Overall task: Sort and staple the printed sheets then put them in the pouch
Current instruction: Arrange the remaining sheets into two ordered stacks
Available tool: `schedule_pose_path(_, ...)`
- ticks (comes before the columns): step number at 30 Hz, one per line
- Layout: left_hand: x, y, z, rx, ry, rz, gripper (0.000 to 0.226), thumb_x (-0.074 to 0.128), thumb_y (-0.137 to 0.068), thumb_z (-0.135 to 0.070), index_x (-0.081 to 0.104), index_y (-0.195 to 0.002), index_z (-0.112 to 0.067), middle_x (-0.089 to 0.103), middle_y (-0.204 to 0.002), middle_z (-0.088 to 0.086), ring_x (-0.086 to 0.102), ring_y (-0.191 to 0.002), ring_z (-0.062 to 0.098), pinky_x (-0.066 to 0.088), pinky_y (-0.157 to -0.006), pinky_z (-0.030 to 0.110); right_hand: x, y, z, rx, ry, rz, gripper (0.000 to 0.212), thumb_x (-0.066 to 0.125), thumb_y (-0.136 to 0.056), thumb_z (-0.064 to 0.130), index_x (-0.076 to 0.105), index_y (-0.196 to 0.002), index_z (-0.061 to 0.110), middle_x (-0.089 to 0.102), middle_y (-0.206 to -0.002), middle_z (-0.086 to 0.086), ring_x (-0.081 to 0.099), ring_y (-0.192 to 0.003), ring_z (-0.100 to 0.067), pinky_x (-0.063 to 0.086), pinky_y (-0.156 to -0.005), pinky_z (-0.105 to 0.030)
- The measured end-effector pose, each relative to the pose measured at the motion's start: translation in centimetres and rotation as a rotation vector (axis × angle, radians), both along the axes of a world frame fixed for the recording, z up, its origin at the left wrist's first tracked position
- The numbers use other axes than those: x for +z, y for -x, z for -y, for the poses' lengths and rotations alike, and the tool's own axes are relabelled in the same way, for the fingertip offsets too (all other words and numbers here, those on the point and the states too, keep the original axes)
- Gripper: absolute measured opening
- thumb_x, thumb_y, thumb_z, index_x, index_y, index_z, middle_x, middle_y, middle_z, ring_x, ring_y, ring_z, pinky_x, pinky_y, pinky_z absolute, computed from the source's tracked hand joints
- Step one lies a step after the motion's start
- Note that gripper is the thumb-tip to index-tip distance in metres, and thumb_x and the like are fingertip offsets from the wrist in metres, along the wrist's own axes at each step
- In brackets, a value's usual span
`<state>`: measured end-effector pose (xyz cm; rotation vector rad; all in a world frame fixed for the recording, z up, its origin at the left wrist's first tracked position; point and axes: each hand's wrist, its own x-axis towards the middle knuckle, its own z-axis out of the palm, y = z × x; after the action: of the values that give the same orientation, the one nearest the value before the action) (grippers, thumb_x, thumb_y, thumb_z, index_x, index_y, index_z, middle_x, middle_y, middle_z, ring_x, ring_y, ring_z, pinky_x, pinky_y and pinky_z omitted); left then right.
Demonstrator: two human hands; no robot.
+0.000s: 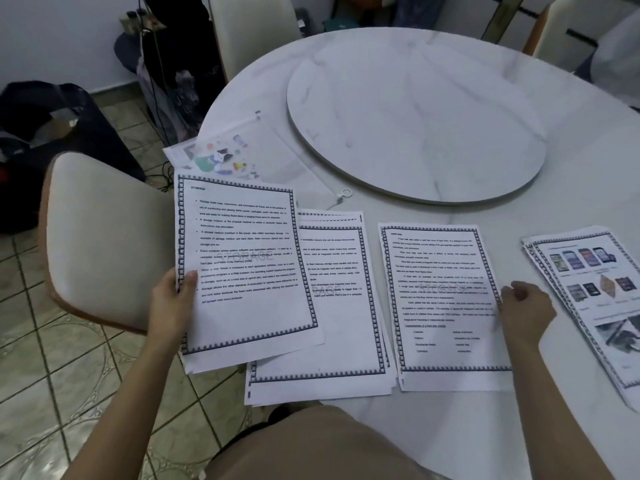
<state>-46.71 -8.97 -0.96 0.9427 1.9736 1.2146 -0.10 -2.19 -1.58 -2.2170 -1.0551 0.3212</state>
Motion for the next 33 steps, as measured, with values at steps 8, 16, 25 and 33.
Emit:
schedule_pose_path(8, -0.3, -0.7, 1.0, 0.039, 0.009, -0.033, 0.031, 0.045, -0.096, -0.019, 0.054, -0.119, 0.0, 0.06, -0.109, 0.01, 0.055, -0.096, 0.022, 0.043, -0.083, 0.034, 0.4, 7.4, -0.8, 0.294, -0.108, -0.147, 0.024, 0.058, -0.088, 0.008, 0.062, -0.109, -0.003, 0.063, -0.107, -0.019, 0.057, -0.091, -0.022, 0.039, -0.082, -0.02)
schedule_pose_path(16, -0.4, 0.5, 1.8, 0.071, 0.013, -0.04, 0.031, 0.045, -0.096, -0.019, 0.056, -0.118, 0.0, 0.062, -0.115, 0.017, 0.058, -0.099, 0.025, 0.045, -0.084, 0.035, -0.9, 16.0, -1.2, 0.578, 0.032, -0.181, 0.016, 0.064, -0.084, 0.011, 0.064, -0.097, 0.002, 0.058, -0.091, -0.012, 0.051, -0.083, -0.02, 0.036, -0.064, -0.005)
schedule_pose_path(25, -0.8, 1.8, 2.2, 0.115, 0.033, -0.008, 0.028, 0.047, -0.095, -0.016, 0.056, -0.115, 0.002, 0.061, -0.106, 0.013, 0.057, -0.095, 0.024, 0.043, -0.081, 0.034, -2.6, 18.8, -0.3, 0.54, 0.141, 0.01, 0.04, 0.063, -0.084, 0.012, 0.05, -0.119, -0.002, 0.045, -0.12, -0.02, 0.038, -0.113, -0.031, 0.034, -0.095, -0.034)
schedule_pose_path(33, -0.7, 1.8, 1.7, 0.083, 0.021, 0.012, 0.029, 0.045, -0.096, -0.016, 0.055, -0.116, 0.002, 0.059, -0.104, 0.009, 0.055, -0.094, 0.022, 0.042, -0.081, 0.033, -2.7, 19.6, -0.4, 0.438, 0.12, -0.093, 0.03, 0.065, -0.081, 0.006, 0.055, -0.108, -0.001, 0.049, -0.113, -0.018, 0.042, -0.108, -0.03, 0.031, -0.081, -0.024)
